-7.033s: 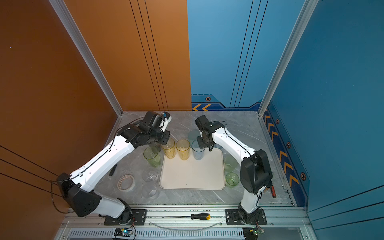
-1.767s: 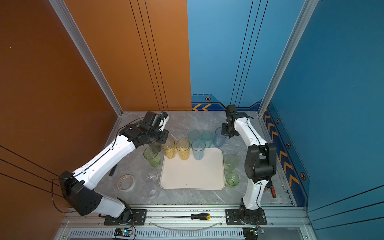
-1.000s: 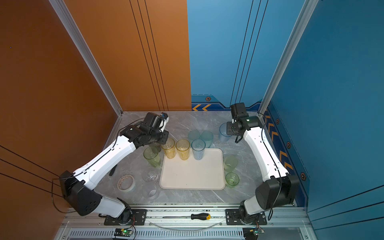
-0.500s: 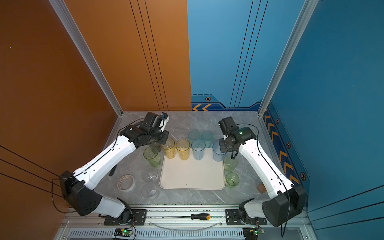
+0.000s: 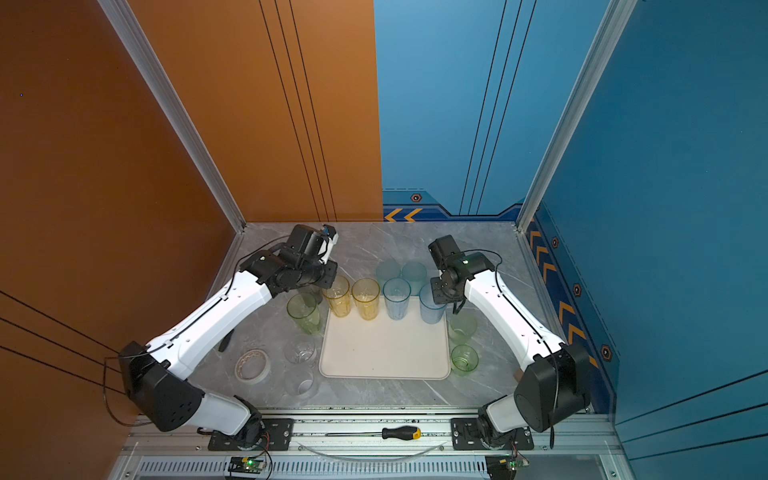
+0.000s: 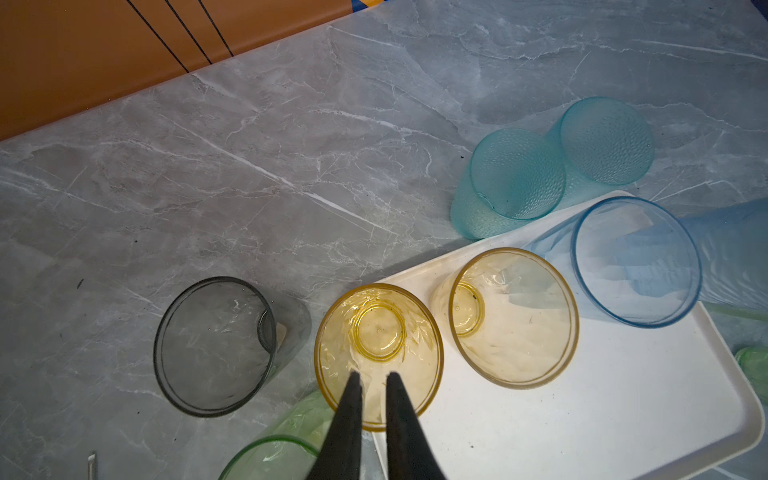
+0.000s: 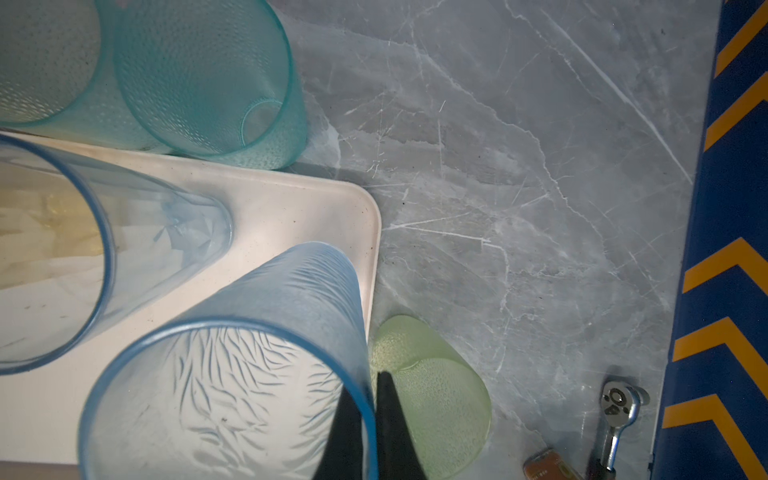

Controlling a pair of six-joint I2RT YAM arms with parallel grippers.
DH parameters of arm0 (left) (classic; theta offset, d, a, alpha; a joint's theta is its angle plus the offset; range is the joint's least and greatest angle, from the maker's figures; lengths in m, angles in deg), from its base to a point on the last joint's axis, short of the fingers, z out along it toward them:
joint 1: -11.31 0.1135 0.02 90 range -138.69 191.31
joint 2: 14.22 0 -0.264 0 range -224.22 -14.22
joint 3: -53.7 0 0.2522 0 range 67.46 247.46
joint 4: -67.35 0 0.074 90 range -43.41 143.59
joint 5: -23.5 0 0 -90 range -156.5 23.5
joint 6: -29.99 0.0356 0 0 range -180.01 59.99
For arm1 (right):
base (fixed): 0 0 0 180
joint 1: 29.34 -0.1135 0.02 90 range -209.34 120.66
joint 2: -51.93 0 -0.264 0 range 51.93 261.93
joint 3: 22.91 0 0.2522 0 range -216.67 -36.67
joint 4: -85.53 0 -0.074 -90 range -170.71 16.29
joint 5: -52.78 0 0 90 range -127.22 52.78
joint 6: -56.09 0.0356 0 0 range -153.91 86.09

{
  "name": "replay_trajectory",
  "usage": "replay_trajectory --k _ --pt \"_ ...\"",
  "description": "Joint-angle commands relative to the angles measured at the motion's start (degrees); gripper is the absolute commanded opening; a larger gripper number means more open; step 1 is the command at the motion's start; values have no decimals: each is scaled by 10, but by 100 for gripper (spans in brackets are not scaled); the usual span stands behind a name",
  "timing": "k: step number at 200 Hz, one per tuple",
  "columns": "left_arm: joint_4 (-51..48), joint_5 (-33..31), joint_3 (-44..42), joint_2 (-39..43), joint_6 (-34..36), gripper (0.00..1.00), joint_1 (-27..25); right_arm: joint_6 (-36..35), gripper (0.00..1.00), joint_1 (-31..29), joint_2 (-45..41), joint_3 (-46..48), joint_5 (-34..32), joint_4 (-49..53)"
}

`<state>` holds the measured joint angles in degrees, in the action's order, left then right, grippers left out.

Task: Place the glasses into the tray
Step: 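Lift the frosted blue glass with the right gripper and carry it over the tray, then lower the frosted blue glass onto the tray beside the clear blue glass and open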

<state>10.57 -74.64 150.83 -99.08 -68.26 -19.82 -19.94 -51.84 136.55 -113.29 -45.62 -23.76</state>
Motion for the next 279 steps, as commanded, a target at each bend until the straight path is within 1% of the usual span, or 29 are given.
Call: replay_trajectory --k 1,82,149,178,218,279 --pt "2 4 15 -2 2 15 0 8 0 2 14 -5 11 -26" --pt "2 7 11 -5 3 15 5 6 0 13 53 -9 9 -49" --pt "1 7 7 -3 2 15 9 4 0 17 65 -5 12 -52" --pt "1 7 8 -3 2 15 9 6 3 21 69 -2 15 -55" --pt "2 6 7 0 0 15 9 6 11 21 69 -3 20 -56" --pt "2 7 8 -1 -1 15 8 9 17 21 57 -3 27 -56"
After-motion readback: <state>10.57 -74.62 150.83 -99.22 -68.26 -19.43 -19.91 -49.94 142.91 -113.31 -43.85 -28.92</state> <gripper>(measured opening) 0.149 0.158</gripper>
